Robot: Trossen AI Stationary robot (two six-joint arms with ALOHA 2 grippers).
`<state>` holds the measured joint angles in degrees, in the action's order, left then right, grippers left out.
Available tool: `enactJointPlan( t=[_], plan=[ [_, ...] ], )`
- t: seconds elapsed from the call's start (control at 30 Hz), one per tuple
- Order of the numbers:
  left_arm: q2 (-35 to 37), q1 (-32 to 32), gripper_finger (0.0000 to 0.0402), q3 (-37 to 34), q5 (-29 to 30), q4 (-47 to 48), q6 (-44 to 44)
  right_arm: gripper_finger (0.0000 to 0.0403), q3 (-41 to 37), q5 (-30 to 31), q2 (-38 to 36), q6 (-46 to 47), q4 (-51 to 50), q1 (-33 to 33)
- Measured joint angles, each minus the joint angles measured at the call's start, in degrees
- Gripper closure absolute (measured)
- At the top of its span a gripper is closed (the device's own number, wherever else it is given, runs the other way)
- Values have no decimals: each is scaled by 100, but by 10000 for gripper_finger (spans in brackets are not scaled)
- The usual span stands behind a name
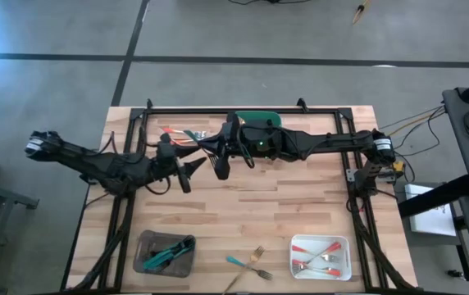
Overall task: Sort silverware by color (type)
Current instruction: Put the blue fork into the black bin
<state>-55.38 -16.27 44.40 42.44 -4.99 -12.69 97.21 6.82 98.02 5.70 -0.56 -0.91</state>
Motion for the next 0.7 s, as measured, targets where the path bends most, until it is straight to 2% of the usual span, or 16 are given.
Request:
enactJointPlan(
  t=[0.2,0.3,0.53,0.6,0.7],
  plan=[
    [-307,86,222,307,-1,66,5,394,0,-196,0,-68,5,0],
    [-454,107,230,546,-3,391,17,394,0,-235,0,-152,7,0],
    [-572,112,281,1155,-6,1875,-452,394,0,-237,-9,-196,4,-13],
    [-572,112,295,1205,-22,1941,-472,394,0,-237,-11,-221,5,-13],
    [-566,135,306,1220,-376,1930,-446,394,0,-237,-11,-259,2,-15]
  ],
)
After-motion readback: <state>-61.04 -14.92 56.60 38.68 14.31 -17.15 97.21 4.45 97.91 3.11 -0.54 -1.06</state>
